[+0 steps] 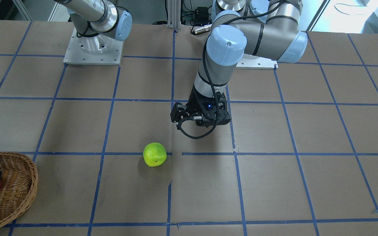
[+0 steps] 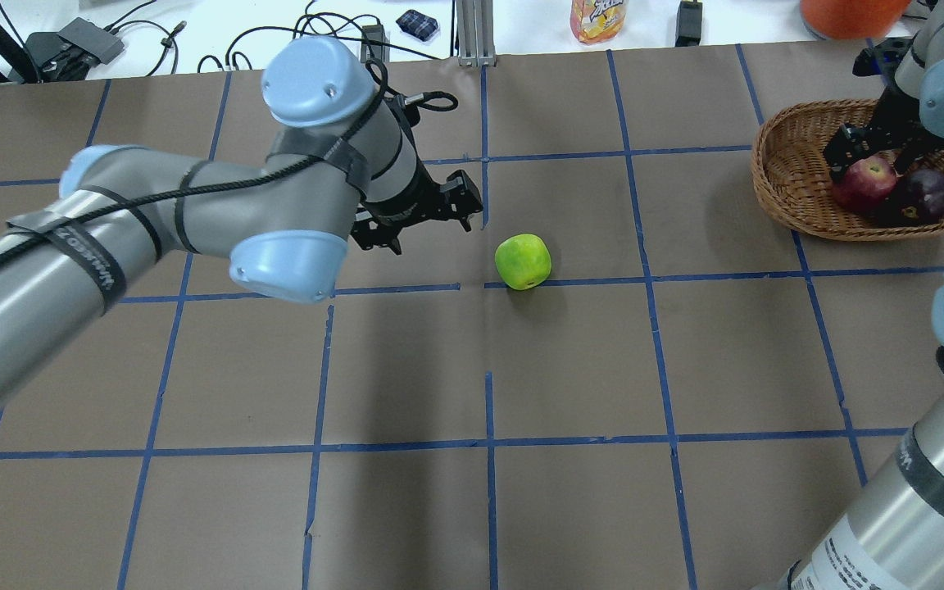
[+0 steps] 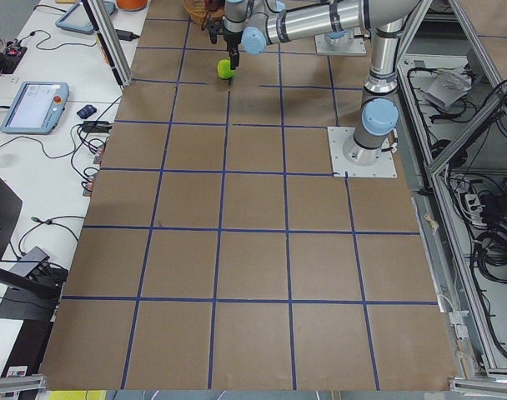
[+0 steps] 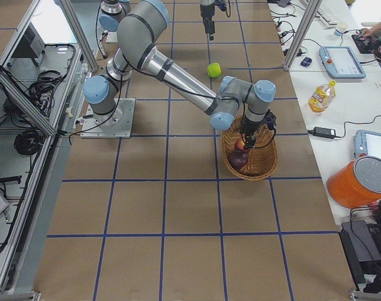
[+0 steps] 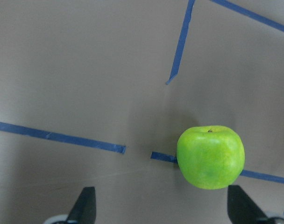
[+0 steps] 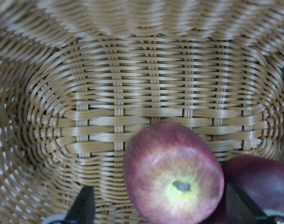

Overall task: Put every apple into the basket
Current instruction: 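Withdraw the left gripper while the right gripper moves over the green apple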

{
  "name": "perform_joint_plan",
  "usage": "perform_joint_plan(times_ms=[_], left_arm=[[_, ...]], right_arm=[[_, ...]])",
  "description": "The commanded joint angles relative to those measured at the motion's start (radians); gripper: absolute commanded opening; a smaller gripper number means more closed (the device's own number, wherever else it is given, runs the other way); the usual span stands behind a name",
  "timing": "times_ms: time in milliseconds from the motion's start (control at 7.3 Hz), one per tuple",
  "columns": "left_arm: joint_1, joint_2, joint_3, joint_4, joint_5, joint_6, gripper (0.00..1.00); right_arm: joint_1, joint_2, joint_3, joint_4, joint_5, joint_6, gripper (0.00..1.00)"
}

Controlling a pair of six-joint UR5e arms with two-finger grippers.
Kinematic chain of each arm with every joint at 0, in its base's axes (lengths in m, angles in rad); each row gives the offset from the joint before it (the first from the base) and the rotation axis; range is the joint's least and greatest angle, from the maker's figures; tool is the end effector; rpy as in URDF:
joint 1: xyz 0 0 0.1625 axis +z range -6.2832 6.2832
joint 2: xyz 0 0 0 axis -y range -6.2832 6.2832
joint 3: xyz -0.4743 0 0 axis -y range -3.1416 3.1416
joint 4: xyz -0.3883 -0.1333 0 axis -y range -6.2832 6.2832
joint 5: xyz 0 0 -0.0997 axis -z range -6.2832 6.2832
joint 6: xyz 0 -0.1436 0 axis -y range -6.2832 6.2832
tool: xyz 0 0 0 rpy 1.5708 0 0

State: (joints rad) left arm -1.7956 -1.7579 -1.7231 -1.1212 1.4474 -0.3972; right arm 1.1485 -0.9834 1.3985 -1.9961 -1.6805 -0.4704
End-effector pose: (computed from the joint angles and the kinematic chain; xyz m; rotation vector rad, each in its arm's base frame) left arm -0.2740 -0.5212 0.3686 0.2472 -2.9787 0.1004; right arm -0.1876 -0.7043 0.2590 0.0722 -3.0368 -0.0580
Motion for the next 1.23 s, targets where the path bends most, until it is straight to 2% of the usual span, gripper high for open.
perform_joint_plan(times_ms=[0,137,274,548,685,959,1096], left_arm=[[0.071,0.134,0.098,-0.394,0.074,0.253,1.0],[0.12,0.187,0.103,-0.488,0.155,0.394,1.0],[0.18,0.231,0.103,-0.521,0.18,0.482,1.0],[0.203,0.256,0.111,-0.499,0.168,0.518,1.0],[0.205,0.258,0.1,-0.441,0.162,0.521,1.0],[0.209,0.242,0.118,-0.424,0.064,0.505,1.0],[0.209,0.224,0.137,-0.411,0.067,0.503,1.0]], right_arm=[[0.048,-0.087,-0.016,0.107,0.056,0.01,1.0],[0.113,-0.121,-0.018,0.175,0.071,0.091,1.0],[0.207,-0.145,-0.018,0.19,0.074,0.272,1.0],[0.404,-0.152,-0.013,0.191,0.097,0.538,1.0],[0.489,-0.144,-0.004,0.188,0.161,0.606,1.0],[0.589,-0.121,0.011,0.178,0.174,0.621,1.0],[0.629,-0.104,0.025,0.174,0.176,0.622,1.0]])
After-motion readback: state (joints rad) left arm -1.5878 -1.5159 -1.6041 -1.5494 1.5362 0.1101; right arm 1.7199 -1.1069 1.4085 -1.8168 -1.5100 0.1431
